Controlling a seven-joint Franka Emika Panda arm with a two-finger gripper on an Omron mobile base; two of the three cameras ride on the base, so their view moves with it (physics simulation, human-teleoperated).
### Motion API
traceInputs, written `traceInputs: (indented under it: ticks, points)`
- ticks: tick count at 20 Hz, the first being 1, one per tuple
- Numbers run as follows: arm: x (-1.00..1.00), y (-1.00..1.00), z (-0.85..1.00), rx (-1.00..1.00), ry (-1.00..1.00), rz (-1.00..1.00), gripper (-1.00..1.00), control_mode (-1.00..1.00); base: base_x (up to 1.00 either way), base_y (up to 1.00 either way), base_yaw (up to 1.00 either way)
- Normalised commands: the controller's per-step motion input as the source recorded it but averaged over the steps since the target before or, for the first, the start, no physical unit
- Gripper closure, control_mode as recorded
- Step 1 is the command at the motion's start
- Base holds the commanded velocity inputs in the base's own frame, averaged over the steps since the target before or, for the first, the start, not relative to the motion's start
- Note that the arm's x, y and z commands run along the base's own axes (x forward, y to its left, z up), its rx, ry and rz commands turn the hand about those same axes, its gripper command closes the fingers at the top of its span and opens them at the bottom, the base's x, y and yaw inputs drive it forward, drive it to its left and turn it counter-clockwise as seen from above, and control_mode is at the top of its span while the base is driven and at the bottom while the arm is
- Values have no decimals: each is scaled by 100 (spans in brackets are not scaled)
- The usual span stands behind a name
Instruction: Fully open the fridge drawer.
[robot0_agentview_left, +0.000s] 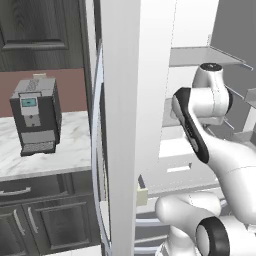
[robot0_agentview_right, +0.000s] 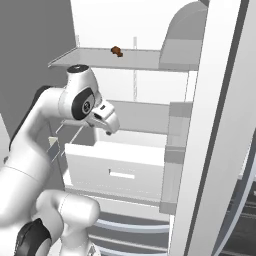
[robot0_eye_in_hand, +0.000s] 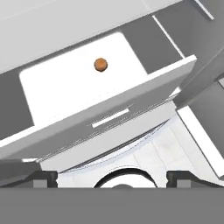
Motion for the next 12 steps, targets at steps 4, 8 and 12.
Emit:
traceInputs:
  ticks: [4,8,12]
  points:
    - [-2,-6,-50,18,0,-20,-100,-100,0,0,0]
    - [0,-10,-44,32,0,-20,-100,-100,0,0,0]
    - [1,-13,-48,31,0,-20,-100,-100,0,0,0]
